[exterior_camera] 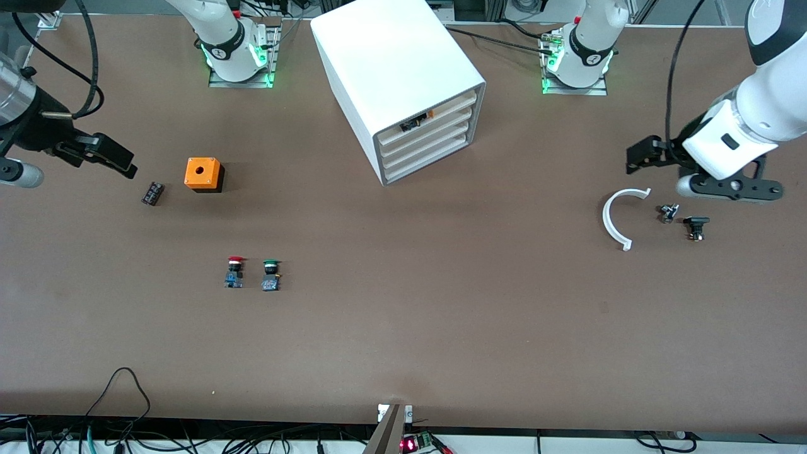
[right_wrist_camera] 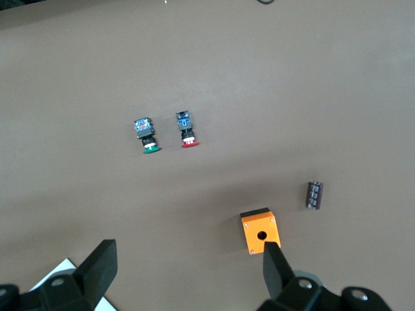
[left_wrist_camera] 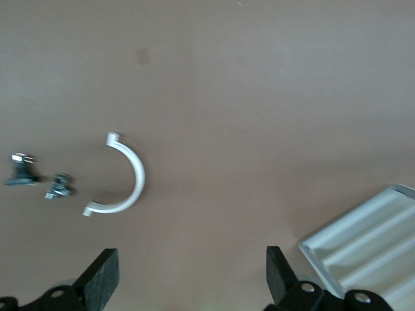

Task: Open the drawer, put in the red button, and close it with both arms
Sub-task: 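Reach the left gripper to the drawer handle while the right gripper reaches the red button, then grasp the drawer handle with the left gripper while the right gripper grasps the button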

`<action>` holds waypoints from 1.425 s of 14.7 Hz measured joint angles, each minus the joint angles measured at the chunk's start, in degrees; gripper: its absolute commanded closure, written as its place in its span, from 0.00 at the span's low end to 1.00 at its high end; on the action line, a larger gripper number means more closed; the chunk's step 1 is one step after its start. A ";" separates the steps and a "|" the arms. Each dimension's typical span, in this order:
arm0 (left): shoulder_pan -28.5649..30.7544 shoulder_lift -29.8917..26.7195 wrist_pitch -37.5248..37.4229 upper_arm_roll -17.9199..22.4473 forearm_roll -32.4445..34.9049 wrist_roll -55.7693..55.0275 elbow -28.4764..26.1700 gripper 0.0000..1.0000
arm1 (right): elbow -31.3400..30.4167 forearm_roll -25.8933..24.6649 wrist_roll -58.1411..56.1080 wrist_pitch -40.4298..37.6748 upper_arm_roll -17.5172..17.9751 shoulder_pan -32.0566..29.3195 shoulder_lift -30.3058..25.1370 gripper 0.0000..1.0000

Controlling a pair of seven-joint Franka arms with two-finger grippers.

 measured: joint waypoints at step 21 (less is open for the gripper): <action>2.66 15.02 1.23 -5.67 -44.58 45.64 -18.53 0.07 | -11.21 -0.09 -12.54 30.20 -0.29 -1.70 21.06 0.01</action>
